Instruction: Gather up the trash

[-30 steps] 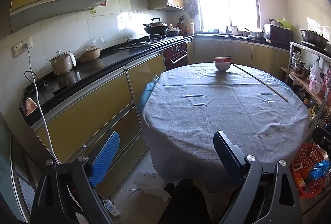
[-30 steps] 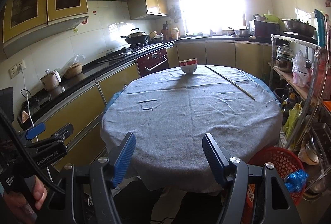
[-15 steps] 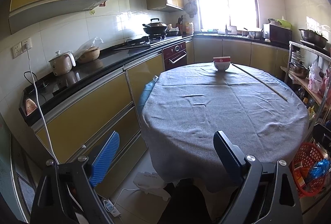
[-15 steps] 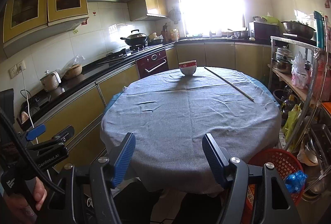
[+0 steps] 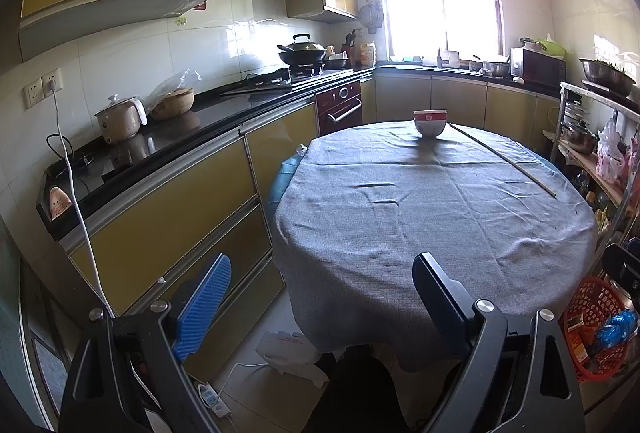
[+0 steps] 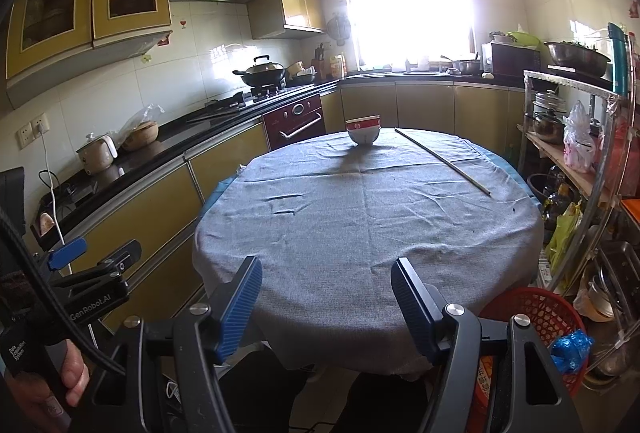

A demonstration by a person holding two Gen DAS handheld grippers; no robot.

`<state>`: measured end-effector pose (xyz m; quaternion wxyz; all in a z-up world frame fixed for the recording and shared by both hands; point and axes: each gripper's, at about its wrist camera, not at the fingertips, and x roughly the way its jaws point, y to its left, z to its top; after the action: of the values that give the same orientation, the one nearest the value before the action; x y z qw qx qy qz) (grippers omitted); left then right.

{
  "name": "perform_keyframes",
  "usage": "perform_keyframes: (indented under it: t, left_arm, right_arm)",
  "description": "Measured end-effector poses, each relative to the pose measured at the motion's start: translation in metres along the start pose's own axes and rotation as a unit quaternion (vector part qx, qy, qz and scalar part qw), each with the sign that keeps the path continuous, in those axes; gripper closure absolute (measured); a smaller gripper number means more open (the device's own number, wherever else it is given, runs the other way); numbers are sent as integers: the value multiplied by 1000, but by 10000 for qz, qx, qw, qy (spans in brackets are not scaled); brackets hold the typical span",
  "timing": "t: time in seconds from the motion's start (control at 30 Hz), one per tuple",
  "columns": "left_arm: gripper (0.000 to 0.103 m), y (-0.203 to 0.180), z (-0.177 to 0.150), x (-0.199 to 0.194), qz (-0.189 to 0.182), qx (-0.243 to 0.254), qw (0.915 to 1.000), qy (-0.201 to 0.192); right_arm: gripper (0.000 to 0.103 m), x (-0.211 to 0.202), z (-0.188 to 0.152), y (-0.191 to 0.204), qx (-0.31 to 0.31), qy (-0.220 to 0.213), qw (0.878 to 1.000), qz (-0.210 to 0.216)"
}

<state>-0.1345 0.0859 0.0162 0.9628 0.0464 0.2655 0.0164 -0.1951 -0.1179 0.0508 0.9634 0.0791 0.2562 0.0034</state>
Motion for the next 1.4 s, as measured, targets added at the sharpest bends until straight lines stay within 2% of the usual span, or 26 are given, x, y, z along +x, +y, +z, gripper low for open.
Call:
perform_keyframes:
  t: [1.4]
  left_arm:
    - [11, 0, 1, 0, -13, 5, 10000, 13]
  right_arm:
    - [32, 3, 1, 3, -89, 12, 10000, -12]
